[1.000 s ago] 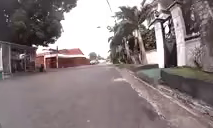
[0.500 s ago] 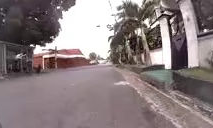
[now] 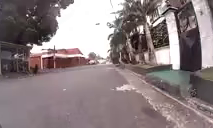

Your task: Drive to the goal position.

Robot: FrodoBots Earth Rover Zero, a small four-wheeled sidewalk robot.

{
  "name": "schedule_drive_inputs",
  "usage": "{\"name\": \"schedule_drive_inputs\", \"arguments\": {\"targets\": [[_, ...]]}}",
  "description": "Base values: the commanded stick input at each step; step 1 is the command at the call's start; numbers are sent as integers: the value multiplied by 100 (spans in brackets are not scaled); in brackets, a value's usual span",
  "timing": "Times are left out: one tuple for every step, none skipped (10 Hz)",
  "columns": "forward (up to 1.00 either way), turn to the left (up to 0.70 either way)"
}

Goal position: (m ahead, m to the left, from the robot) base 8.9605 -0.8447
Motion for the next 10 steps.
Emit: {"name": "schedule_drive_inputs", "arguments": {"targets": [[100, 0], [100, 0], [100, 0], [100, 0], [100, 0], [100, 0], [100, 0], [100, 0], [100, 0], [100, 0]]}}
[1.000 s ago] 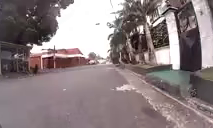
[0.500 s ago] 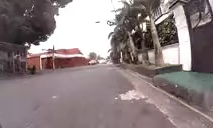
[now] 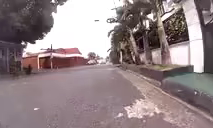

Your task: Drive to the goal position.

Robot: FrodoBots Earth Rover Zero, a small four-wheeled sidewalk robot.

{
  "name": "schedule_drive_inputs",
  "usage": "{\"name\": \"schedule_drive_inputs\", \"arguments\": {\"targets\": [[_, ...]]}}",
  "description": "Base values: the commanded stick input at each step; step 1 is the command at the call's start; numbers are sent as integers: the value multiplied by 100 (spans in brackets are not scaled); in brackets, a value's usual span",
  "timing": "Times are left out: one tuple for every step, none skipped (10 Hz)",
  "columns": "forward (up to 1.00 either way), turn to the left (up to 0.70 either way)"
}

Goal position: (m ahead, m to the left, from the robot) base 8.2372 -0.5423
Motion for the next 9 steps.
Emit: {"name": "schedule_drive_inputs", "arguments": {"targets": [[100, 0], [100, 0], [100, 0], [100, 0], [100, 0], [100, 0], [100, 0], [100, 0], [100, 0]]}}
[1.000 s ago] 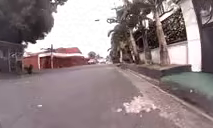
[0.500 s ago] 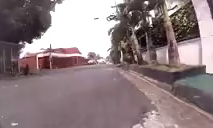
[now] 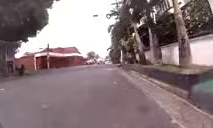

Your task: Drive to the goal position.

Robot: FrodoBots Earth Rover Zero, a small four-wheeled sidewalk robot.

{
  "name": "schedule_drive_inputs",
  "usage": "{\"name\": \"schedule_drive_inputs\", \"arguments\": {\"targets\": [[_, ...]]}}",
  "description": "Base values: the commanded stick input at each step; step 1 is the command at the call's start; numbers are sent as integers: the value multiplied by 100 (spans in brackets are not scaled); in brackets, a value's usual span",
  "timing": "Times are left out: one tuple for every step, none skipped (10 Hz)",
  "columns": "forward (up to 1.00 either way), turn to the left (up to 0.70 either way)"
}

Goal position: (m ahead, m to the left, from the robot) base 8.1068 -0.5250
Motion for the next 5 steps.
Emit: {"name": "schedule_drive_inputs", "arguments": {"targets": [[100, 0], [100, 0], [100, 0], [100, 0], [100, 0]]}}
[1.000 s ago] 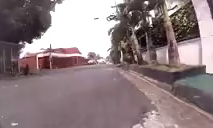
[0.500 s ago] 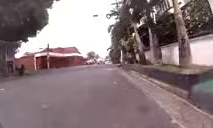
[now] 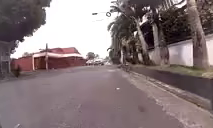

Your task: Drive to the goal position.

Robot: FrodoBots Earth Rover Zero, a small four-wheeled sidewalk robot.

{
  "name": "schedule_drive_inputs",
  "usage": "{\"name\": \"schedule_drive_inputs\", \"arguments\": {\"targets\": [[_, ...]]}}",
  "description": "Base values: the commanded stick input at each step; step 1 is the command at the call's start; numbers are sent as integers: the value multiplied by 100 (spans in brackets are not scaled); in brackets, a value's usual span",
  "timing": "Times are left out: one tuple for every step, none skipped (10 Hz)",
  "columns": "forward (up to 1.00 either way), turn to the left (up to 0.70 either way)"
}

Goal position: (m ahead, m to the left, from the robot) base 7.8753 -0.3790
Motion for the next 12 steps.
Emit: {"name": "schedule_drive_inputs", "arguments": {"targets": [[100, 0], [100, 0], [100, 0], [100, 0], [100, 0], [100, 0], [100, 0], [100, 0], [100, 0], [100, 0], [100, 0], [100, 0]]}}
